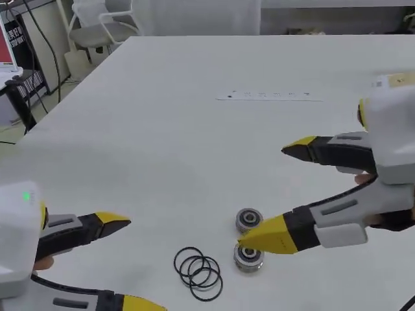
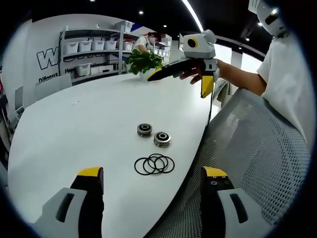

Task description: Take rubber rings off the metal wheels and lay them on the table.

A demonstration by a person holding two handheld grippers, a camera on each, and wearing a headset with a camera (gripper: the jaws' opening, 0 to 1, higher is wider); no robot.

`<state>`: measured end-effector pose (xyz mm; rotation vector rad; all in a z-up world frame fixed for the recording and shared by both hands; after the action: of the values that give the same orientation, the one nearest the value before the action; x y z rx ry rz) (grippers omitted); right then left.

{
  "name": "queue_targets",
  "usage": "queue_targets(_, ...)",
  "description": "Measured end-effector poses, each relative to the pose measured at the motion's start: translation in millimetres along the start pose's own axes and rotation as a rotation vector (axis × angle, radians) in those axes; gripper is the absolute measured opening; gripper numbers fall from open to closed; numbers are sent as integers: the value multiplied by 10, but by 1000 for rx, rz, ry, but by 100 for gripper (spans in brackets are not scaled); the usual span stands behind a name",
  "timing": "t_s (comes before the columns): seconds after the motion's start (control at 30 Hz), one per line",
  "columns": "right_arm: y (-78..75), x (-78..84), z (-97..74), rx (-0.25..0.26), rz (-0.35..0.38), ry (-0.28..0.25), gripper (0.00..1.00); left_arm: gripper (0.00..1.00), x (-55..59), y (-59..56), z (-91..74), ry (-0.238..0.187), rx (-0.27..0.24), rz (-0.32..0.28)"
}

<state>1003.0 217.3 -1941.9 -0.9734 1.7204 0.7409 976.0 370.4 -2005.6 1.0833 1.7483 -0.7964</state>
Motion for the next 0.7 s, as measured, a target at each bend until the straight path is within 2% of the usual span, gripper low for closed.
queue_targets(0.43, 35, 252, -318, 47, 53, -40, 99, 79, -18, -9, 8, -13, 5, -5)
queue_targets(0.7, 22, 489, -444, 102, 103, -29, 99, 79, -21, -6, 8, -16, 4, -6)
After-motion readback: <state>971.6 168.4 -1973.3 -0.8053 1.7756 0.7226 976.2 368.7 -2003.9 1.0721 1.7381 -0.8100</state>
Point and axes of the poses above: the centre of the closed fingertips' face, and the gripper's own axes: z roughly forward along the fingers, y roughly to its left, x roughly out of its underside, the point moved 2 cm from there along -z, roughly backward along the fingers, and after that the axes turned 9 degrees about -y, right-handed, at the moved point
